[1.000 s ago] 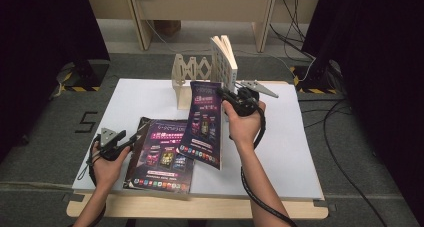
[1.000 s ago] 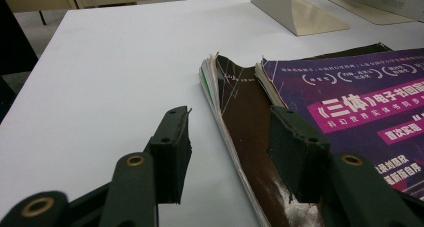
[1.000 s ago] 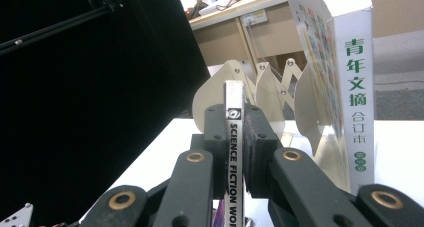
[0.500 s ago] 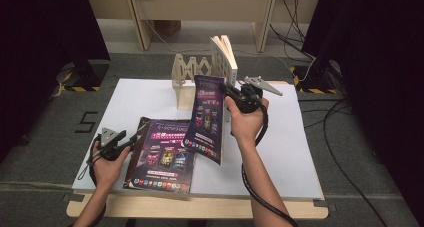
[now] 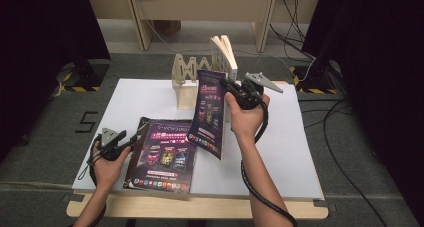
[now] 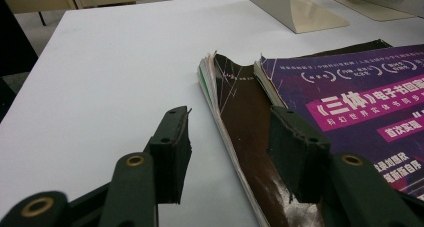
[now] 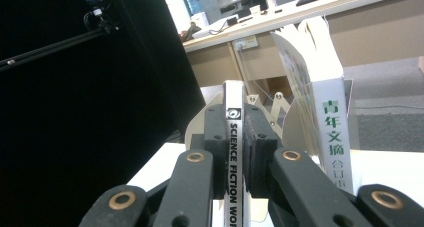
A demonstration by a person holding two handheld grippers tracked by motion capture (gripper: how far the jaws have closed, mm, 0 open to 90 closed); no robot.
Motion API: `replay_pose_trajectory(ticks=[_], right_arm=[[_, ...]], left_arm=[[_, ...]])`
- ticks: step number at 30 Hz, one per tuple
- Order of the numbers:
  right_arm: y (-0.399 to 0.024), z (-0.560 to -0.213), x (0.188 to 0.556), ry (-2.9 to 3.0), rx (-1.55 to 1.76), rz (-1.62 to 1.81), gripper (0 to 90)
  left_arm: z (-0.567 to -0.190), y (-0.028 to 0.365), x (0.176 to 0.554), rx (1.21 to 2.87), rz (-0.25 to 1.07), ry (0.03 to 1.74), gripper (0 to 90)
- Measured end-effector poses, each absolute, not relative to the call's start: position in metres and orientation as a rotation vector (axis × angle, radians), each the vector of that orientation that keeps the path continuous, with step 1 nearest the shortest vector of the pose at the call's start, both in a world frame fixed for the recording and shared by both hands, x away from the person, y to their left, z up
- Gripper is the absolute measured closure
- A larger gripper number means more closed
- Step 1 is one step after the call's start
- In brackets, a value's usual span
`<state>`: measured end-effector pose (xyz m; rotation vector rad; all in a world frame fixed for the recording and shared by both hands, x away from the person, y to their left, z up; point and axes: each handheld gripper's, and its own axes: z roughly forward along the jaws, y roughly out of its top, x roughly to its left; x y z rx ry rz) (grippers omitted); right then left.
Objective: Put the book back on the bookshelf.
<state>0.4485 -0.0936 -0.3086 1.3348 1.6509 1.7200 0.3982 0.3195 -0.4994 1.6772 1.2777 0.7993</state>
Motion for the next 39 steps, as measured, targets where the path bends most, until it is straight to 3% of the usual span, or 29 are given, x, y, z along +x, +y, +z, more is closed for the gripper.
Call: replay_pose_trajectory(ticks=[39], right_arm=[[-0.077,-0.29,0.464,1.572,1.244,1.649,83.7]], left_arm=[[-0.499,0.319,0.398,1.675,0.8,1.277,50.8]])
